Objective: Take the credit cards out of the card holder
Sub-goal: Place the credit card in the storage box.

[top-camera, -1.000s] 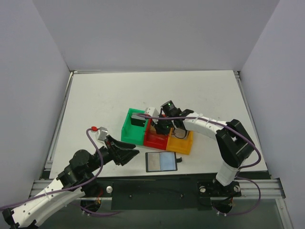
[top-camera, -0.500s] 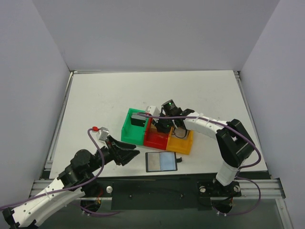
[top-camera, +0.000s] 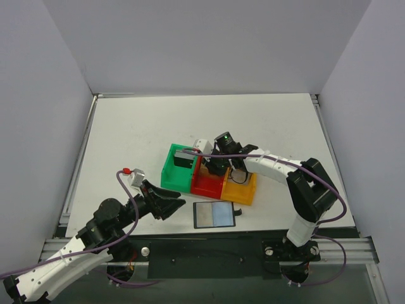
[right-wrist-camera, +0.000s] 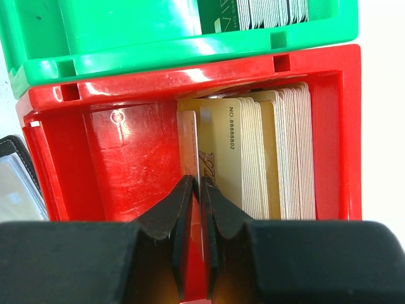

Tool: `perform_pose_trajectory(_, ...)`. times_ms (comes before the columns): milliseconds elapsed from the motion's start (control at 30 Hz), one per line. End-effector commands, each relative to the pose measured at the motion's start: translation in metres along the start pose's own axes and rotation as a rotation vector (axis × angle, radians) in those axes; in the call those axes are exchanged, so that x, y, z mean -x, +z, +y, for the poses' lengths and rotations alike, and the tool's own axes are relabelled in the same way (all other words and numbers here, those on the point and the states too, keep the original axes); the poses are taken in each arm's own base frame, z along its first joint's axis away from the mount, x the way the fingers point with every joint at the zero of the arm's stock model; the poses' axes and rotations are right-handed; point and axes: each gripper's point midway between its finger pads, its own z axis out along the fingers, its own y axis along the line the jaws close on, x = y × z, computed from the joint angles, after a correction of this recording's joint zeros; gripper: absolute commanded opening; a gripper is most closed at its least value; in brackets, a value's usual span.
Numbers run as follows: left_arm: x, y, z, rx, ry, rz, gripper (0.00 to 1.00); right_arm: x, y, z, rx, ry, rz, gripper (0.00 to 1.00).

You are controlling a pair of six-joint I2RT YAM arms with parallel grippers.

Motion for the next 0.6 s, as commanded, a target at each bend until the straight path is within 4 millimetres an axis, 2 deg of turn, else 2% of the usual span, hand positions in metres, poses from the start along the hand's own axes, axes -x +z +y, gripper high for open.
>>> perform_pose_trajectory(0,0.008,0.001,-0.007,-0.025,0.012,-0.025,0.64,0.018,-0.007,-0.01,-0.032,-0.004,-0.045,0.07)
perform_pose_trajectory(233,0.007,0.002,-0.007,-0.03,0.012,-0.023,0.63,0.017,-0.009,-0.007,-0.042,-0.004,-0.041,0.15)
perform_pose_trajectory(400,0.007,0.002,-0.008,-0.032,0.012,-0.018,0.64,0.022,-0.013,-0.008,-0.06,-0.005,-0.047,0.16)
perform_pose_trajectory(467,0.007,0.002,-0.009,-0.033,0.012,-0.017,0.63,0.031,-0.017,-0.015,-0.095,-0.012,-0.079,0.16)
perform_pose_trajectory(567,0.009,0.001,-0.009,-0.034,0.013,-0.023,0.63,0.049,-0.033,-0.023,-0.148,-0.004,-0.135,0.17)
